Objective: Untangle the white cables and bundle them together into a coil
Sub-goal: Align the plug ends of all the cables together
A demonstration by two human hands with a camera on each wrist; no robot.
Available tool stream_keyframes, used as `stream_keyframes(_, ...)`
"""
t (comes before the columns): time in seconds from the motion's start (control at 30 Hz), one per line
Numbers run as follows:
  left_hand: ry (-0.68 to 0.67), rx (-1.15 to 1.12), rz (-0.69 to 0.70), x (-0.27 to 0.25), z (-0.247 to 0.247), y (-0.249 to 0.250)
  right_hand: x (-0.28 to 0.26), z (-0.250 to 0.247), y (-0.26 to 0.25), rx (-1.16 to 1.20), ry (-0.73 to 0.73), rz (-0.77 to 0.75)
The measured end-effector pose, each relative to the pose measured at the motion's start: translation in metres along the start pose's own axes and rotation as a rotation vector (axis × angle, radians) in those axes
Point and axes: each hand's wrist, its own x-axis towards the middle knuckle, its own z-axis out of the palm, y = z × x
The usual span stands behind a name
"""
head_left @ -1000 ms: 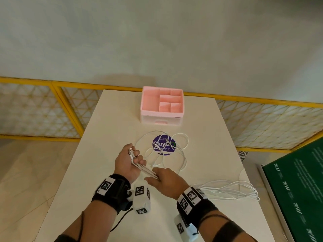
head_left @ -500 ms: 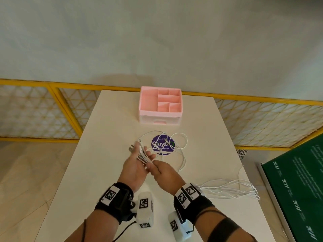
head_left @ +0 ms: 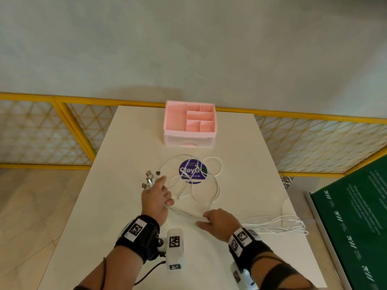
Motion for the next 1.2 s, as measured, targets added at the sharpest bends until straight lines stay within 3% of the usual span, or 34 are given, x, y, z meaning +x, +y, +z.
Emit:
stream_keyframes(0.2,-0.035,0.011,-0.054,-0.003,0.009,-0.004,-0.011,-0.001,0.041,-0.137,0.022,0.212)
stream_keyframes(0.33,-0.091,0.079,-0.03,-0.001,0.007,0.003,-0.008,-0.013,0.049,-0.069,-0.23,0.311)
stream_keyframes(0.4,-0.126,0.175,-0.03,0.001,0.001,0.004,-0.003,-0.031,0.043,-0.009,-0.332,0.28)
stream_keyframes(0.47,-0.127,0.292,-0.03,0.001,-0.005,-0.001,0.007,-0.048,0.033,0.085,-0.293,0.222)
stream_keyframes(0.6,-0.101,0.386,-0.081,-0.004,-0.018,-0.011,0.044,-0.057,0.006,0.195,-0.071,0.157)
stream_keyframes(0.83,-0.14,0.363,-0.132,-0.019,-0.033,-0.01,0.078,-0.001,-0.019,-0.158,-0.076,0.179)
stream_keyframes(0.93,-0.136,0.324,-0.113,-0.017,-0.03,-0.007,0.072,0.009,-0.017,-0.166,-0.12,0.175)
stream_keyframes(1.2,-0.138,0.275,-0.053,-0.004,-0.008,-0.009,0.06,-0.058,-0.016,0.066,0.074,0.072)
